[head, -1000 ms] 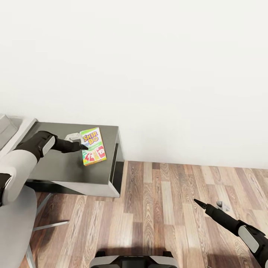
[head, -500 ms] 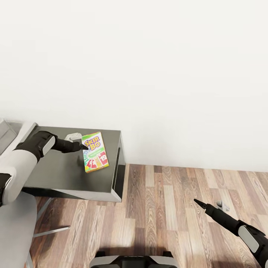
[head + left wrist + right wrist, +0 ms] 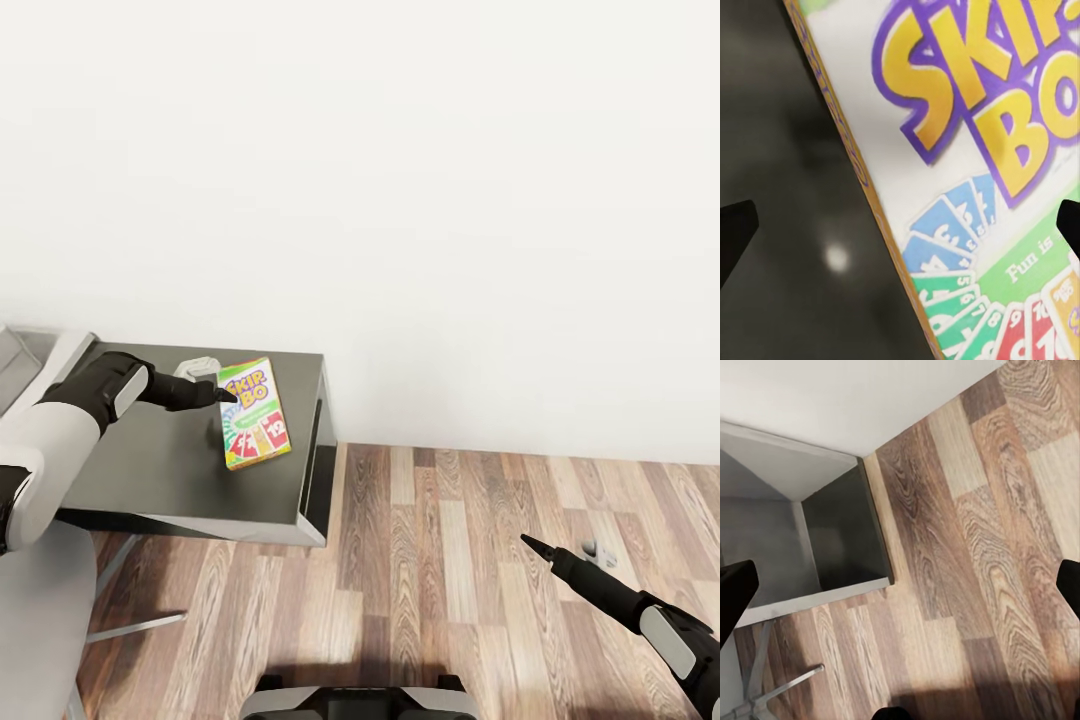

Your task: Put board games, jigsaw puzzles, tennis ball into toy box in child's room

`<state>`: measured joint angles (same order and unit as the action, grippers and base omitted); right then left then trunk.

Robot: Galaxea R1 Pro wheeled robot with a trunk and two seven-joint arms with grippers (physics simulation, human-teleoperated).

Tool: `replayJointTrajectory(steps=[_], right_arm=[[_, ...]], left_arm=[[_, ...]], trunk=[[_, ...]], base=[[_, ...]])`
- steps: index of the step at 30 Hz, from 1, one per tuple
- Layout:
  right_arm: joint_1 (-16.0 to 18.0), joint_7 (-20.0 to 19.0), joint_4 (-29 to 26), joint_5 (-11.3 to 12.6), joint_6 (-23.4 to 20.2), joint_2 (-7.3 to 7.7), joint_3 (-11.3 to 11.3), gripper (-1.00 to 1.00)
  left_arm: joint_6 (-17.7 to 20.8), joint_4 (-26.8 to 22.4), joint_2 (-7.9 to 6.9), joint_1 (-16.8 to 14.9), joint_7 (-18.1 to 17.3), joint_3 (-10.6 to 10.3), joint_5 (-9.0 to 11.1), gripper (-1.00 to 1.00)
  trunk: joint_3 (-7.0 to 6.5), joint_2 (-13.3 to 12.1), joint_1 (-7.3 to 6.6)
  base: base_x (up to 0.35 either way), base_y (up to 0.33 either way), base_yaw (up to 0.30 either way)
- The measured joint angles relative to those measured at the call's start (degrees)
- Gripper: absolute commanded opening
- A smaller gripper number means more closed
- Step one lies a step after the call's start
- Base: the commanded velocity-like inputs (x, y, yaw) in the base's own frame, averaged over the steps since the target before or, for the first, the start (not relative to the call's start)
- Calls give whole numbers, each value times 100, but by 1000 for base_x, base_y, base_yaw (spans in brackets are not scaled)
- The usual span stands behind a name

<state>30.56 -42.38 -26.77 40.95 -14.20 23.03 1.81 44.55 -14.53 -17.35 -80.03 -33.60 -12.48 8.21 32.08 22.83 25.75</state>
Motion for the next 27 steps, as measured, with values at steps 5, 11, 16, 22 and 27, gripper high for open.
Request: replayJointTrajectory(steps=[5,11,16,22,27], right_arm=[[0,0,0,0,0,0,0,100],[0,0,0,-1,0,0,1,100],[-1,0,0,-4,-1,0,2,100],[0,0,1,-3,0,0,0,100],[0,0,1,0,0,0,-1,100]], left_arm=[[1,0,0,0,-2,1,0,100],[0,0,0,0,4,0,0,100],[-6,0,0,1,0,-2,0,100],[-7,0,0,0,-1,0,-1,100],[-7,0,1,0,-2,1,0,100]], trunk=[[0,0,0],[0,0,0],[0,0,0],[0,0,0],[0,0,0]], base=[[7,-2,0],[14,-37,0],[58,-176,0],[20,-46,0],[57,56,0]])
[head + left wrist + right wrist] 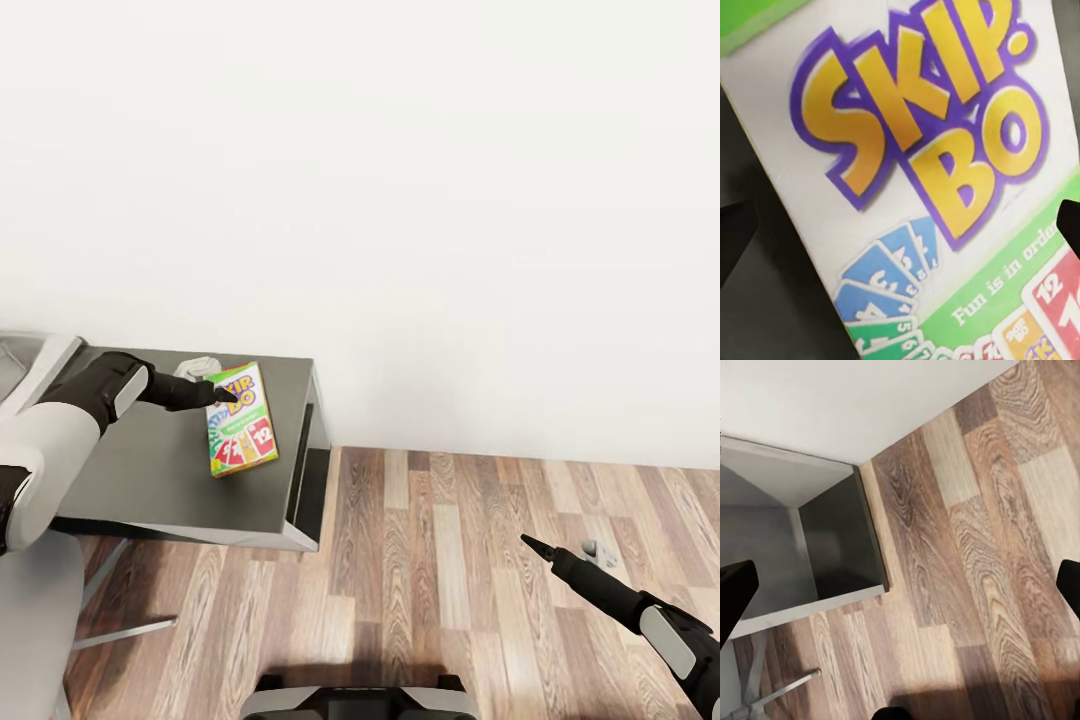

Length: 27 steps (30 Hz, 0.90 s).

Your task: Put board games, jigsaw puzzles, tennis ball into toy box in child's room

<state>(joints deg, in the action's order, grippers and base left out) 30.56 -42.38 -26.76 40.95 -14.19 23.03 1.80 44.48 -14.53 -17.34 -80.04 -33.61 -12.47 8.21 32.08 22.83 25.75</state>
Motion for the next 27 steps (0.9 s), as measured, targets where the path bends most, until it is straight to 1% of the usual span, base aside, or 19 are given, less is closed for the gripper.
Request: replayJointTrajectory(steps=[7,27], right_arm=[[0,0,-3,0,0,0,0,100],[0,-9,-1,2,-24,0,1,100]], left_arm=[[0,0,-4,0,-1,0,0,100],[-1,0,-5,0,2,0,-1,100]], trunk=[[0,0,0],[0,0,1]], base=[[59,104,0],[2,4,0]])
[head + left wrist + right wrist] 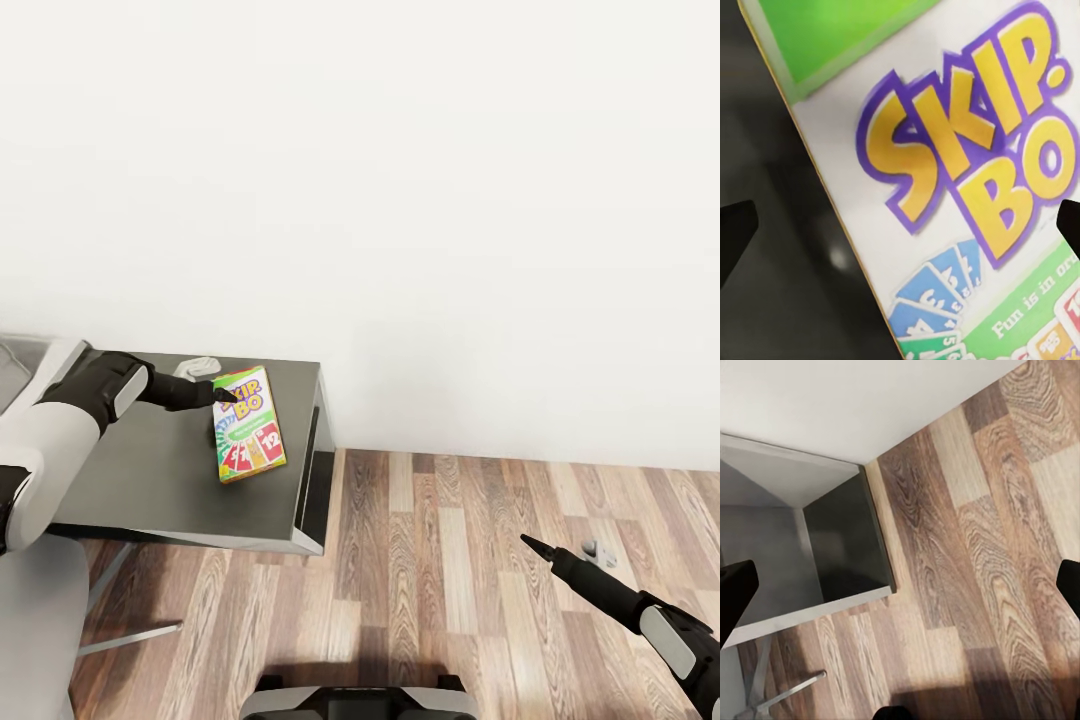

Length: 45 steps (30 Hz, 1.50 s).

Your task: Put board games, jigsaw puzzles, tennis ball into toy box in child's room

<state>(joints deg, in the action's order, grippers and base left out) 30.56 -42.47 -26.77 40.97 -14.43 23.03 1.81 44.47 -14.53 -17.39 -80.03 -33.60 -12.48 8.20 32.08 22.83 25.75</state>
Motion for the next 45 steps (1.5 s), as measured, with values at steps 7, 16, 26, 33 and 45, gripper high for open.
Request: replayJointTrajectory(steps=[7,16,26,33,45], right_arm=[[0,0,-2,-2,2,0,0,100],[0,-7,-3,4,6,0,0,100],[0,-8,-3,-6,6,0,0,100],[0,-8,-3,-6,5,0,0,100],[0,-9,-3,-2,13,0,0,100]], left_arm=[[0,0,-3,0,-2,0,-1,100],[0,0,3,0,-3,0,0,100],[-1,0,4,0,0,-2,0,100],[-4,0,4,0,-2,-1,-1,100],[-9,0,4,0,4,-5,0,100]], trunk=[[39,0,0],[96,0,0],[109,0,-1],[141,0,0],[198,0,0]], base=[[0,0,0],[0,0,0],[74,0,0],[22,0,-15],[1,-1,-65]])
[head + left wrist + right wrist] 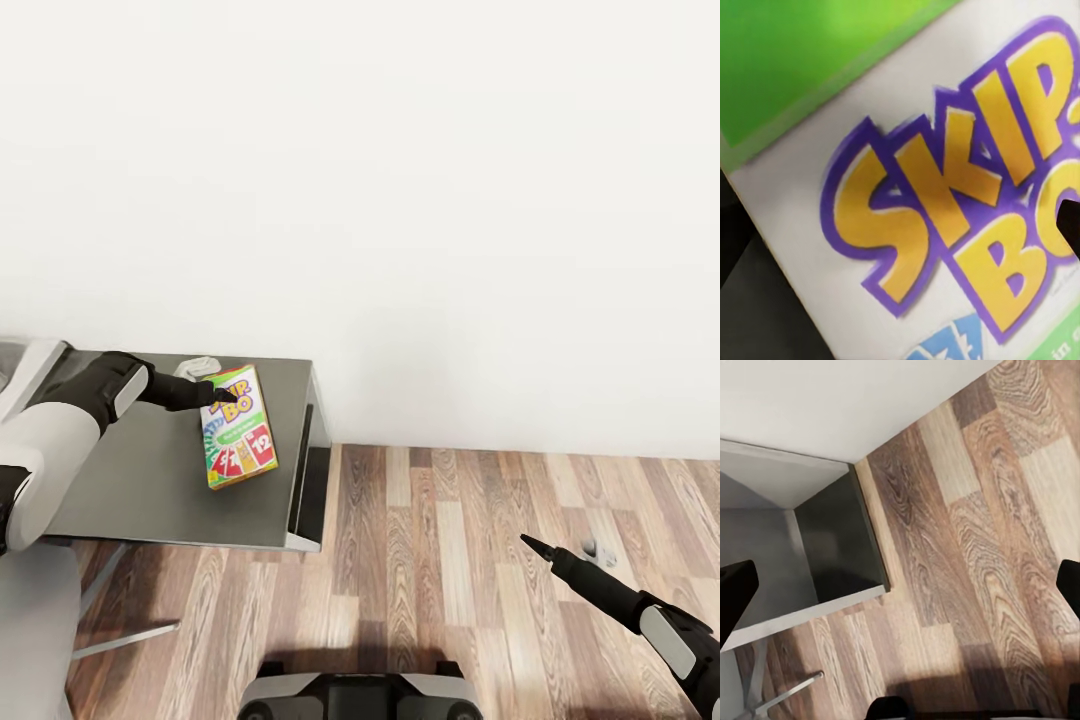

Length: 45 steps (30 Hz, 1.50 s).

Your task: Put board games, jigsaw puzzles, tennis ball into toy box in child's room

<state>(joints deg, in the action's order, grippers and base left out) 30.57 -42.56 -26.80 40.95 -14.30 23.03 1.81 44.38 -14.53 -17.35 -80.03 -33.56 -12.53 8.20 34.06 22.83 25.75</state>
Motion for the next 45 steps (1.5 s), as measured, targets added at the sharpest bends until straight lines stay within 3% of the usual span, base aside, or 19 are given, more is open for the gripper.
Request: replayJointTrajectory(steps=[45], right_arm=[[0,0,0,1,-3,0,0,100]], left_arm=[[-1,0,0,0,-6,5,2,100]], trunk=[[2,0,0]], base=[[-1,-88,-1]])
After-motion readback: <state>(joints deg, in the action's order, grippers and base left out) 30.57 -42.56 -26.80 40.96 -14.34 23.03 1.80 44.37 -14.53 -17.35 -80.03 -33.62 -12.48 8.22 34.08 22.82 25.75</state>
